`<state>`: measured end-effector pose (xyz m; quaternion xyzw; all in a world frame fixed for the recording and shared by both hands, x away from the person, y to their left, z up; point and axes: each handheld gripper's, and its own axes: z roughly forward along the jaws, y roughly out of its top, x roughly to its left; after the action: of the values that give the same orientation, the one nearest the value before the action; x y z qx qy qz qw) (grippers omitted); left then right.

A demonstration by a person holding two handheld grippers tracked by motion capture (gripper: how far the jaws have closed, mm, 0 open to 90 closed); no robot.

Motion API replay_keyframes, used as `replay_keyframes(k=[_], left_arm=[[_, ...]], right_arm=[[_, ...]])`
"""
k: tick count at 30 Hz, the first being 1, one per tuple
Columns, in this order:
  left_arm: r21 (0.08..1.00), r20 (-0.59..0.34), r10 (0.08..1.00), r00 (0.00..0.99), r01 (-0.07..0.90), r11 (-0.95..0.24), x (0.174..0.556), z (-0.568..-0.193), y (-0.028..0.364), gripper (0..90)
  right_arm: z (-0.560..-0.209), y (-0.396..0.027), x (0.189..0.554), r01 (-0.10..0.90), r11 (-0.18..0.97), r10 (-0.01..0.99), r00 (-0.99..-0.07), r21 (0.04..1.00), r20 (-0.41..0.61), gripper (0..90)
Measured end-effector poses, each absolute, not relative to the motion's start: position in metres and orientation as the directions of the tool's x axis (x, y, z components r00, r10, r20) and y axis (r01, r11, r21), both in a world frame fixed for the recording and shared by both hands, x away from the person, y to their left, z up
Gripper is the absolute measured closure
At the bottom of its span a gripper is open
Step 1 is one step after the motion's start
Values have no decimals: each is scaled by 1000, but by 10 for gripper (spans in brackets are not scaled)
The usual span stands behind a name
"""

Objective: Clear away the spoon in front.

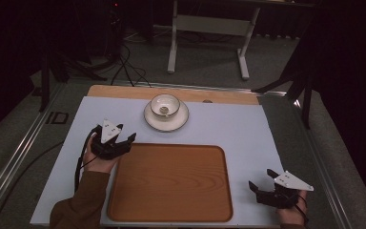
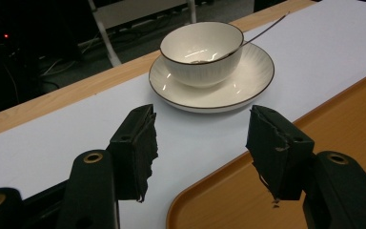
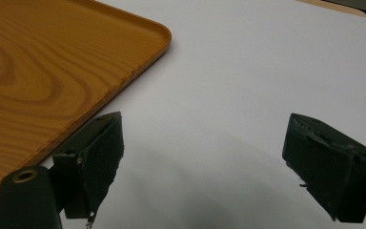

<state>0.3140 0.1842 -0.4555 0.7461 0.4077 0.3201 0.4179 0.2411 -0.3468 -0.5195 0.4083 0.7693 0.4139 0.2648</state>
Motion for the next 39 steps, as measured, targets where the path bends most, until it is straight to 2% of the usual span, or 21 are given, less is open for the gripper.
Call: replay_keyframes(k=[39], left_arm=[[868, 178, 815, 551, 302, -394, 358, -448, 128, 451]], right_arm=[[-520, -347, 241, 408, 325, 847, -528, 853, -70, 138]])
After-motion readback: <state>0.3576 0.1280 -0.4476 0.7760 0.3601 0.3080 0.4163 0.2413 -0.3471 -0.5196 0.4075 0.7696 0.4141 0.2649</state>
